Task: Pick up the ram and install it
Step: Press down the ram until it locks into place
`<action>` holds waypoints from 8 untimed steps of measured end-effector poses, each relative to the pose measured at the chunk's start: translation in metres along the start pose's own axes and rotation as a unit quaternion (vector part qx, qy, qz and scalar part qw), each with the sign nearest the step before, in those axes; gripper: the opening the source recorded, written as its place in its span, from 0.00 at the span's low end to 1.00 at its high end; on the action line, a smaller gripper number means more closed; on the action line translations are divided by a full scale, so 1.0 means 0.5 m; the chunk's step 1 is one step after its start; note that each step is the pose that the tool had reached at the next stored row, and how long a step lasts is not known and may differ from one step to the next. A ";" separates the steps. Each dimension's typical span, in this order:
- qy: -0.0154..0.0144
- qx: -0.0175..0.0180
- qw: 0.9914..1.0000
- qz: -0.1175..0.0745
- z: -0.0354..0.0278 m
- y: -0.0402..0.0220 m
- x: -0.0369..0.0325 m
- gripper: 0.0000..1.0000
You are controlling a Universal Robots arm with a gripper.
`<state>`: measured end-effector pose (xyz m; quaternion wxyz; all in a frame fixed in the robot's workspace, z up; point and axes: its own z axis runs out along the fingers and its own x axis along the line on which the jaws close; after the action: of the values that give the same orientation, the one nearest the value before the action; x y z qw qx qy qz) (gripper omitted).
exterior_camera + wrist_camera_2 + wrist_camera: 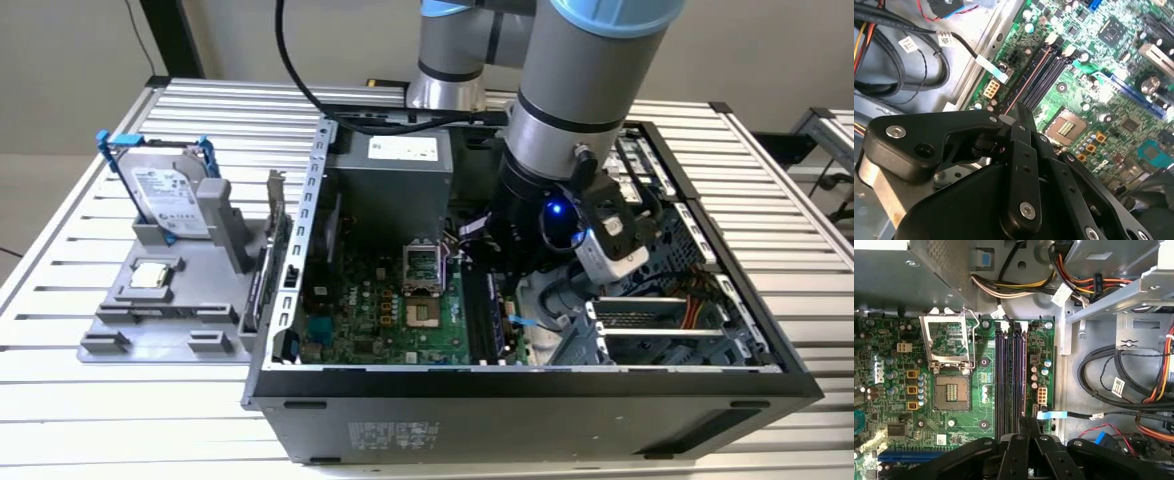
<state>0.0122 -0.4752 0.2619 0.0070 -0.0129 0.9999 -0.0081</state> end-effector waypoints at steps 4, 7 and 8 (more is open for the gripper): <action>-0.001 -0.001 0.999 -0.036 0.001 0.000 0.000 0.00; -0.001 -0.001 0.998 -0.056 0.002 0.000 0.000 0.00; -0.001 -0.001 0.998 -0.059 0.002 0.000 0.000 0.00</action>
<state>0.0122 -0.4750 0.2610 0.0075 -0.0723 0.9973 -0.0071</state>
